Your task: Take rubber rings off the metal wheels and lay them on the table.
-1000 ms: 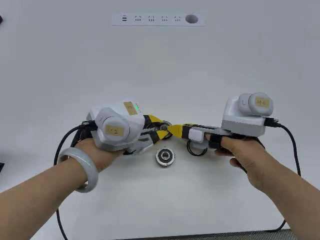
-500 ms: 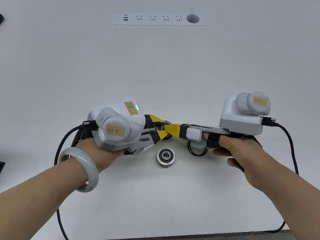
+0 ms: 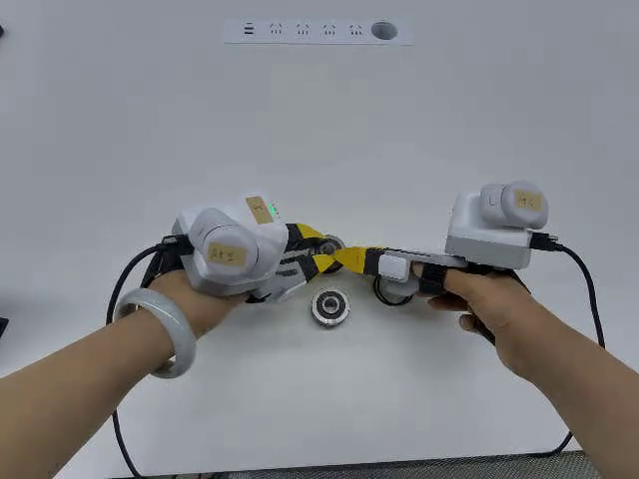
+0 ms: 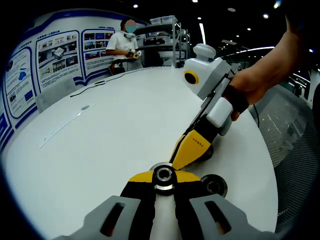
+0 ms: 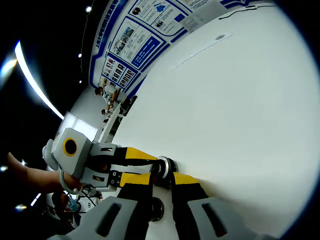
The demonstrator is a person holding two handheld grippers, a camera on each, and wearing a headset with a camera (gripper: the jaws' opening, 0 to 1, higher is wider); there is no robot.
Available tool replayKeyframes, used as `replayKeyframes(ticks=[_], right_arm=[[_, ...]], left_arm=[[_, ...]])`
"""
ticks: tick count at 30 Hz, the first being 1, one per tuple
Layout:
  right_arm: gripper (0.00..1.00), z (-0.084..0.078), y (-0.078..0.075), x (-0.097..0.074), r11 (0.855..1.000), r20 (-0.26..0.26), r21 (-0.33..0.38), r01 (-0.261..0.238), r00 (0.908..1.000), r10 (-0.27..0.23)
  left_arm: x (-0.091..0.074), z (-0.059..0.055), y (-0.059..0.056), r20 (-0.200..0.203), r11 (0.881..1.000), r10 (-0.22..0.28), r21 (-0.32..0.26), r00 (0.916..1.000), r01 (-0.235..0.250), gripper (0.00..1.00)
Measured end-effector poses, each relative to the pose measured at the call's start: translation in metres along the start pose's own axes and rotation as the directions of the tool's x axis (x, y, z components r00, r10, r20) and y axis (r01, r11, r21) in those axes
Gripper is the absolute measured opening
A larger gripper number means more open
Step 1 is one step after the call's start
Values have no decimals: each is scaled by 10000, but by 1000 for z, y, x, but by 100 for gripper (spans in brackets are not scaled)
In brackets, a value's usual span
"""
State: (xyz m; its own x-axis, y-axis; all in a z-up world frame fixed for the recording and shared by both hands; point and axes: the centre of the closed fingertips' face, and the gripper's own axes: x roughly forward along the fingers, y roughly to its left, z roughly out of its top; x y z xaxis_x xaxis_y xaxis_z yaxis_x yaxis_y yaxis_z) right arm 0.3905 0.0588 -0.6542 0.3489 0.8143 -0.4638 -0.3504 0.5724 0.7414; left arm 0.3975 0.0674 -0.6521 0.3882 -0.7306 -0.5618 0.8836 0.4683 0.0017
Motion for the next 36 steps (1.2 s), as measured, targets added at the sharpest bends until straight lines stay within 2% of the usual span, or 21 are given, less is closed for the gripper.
replayKeyframes(ticks=[5, 6, 7, 10, 31, 36], right_arm=[[9, 0, -6, 0, 9991, -8, -259, 321, 9995, -322], [7, 1, -7, -1, 9983, 18, -483, 330, 9995, -330], [6, 2, -7, -1, 9991, 68, -312, 274, 9996, -272], [2, 4, -5, -2, 9990, 107, -391, 196, 9998, -192], [4, 4, -5, -1, 9991, 27, -337, 244, 9997, -244], [3, 5, -4, -1, 9982, -10, -519, 312, 9995, -313]], left_arm=[[0, 0, 0, 17, 10000, 10, -22, 10000, -10, 13], [0, 0, 0, 17, 10000, 9, -16, 10000, -9, 13], [0, 0, 0, 17, 10000, 6, -19, 10000, -6, 13], [0, 0, 0, 27, 10000, -2, -13, 10000, 2, 13], [-1, 0, 0, 35, 10000, -4, -27, 10000, 5, 13], [-1, 0, 0, 21, 10000, -7, -13, 10000, 7, 13]])
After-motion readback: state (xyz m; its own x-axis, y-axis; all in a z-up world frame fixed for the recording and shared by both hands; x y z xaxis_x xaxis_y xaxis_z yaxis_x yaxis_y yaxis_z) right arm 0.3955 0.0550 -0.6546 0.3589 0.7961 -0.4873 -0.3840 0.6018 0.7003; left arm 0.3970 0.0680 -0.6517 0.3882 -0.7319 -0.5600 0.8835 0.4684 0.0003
